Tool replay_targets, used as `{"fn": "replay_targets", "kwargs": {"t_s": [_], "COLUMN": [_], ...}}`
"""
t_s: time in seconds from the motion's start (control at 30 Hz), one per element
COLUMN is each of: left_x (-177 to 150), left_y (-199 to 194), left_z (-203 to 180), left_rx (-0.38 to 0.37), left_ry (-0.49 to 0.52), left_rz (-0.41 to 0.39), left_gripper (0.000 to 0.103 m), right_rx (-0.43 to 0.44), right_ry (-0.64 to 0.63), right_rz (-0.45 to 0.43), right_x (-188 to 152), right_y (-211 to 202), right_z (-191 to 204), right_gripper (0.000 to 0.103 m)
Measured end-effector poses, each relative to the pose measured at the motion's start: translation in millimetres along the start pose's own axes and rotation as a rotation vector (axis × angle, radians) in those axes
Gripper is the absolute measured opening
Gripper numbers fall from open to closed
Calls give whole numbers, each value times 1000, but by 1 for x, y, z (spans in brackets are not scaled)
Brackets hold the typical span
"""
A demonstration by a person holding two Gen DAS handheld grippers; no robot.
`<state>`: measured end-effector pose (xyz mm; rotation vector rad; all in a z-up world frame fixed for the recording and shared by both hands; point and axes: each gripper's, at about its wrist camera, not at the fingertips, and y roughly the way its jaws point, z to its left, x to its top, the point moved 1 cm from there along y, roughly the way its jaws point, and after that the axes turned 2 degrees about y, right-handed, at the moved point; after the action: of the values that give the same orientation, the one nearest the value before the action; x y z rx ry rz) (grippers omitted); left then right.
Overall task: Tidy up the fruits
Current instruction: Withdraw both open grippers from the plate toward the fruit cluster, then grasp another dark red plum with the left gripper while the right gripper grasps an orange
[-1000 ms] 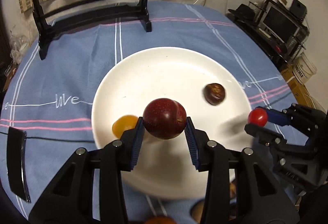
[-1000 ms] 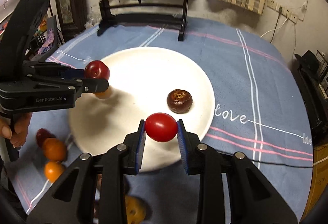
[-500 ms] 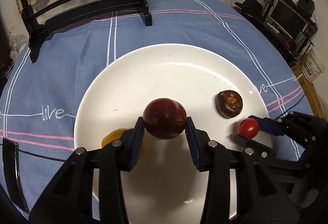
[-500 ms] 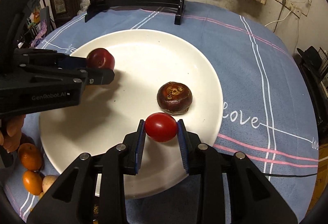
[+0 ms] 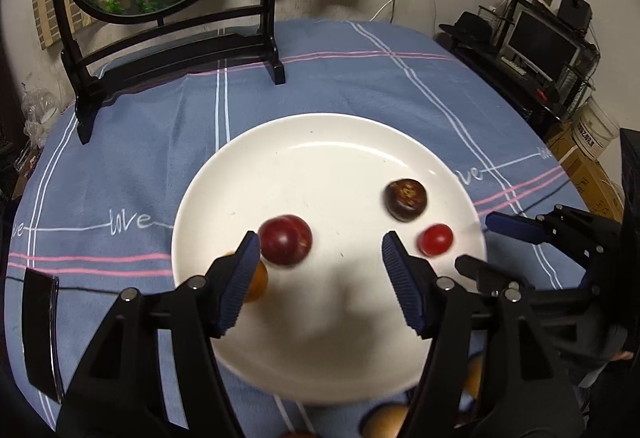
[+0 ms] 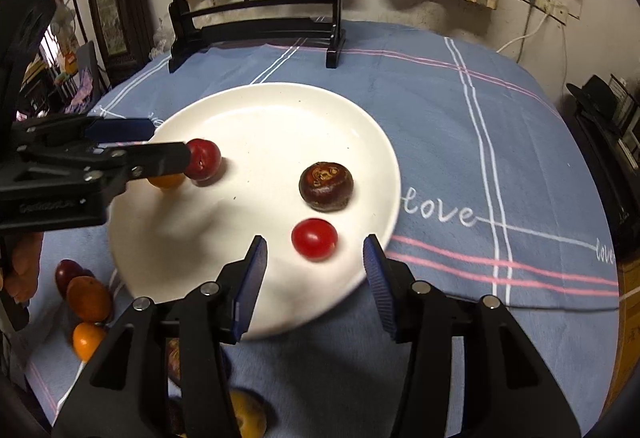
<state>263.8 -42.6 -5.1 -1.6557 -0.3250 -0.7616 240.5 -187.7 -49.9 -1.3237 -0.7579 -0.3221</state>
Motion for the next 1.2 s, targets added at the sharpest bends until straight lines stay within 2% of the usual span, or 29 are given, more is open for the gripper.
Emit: {"fn": "replay_targets", "kwargs": {"t_s": [0.33,0.6,0.9,1.2], "left_x": [-46,-92,-138,-170], "left_y": [-55,-95,-107,-97], "left_z": [-17,-5,28,46], "left_rx": [40,76,102,121], "left_ry": [51,33,-52,-84], "left_rz": [-37,-67,-35,22], "left_gripper": [70,75,76,76], "right_rx": [-6,2,14,33], "right_ry": [19,47,81,123], "right_rz": [-46,-68,-112,-79], "right_x": [-39,-81,-118,-147], "right_y": [-47,-78,-108,-106], "right_z": [11,14,16,14], "right_gripper": [52,59,59,60]}}
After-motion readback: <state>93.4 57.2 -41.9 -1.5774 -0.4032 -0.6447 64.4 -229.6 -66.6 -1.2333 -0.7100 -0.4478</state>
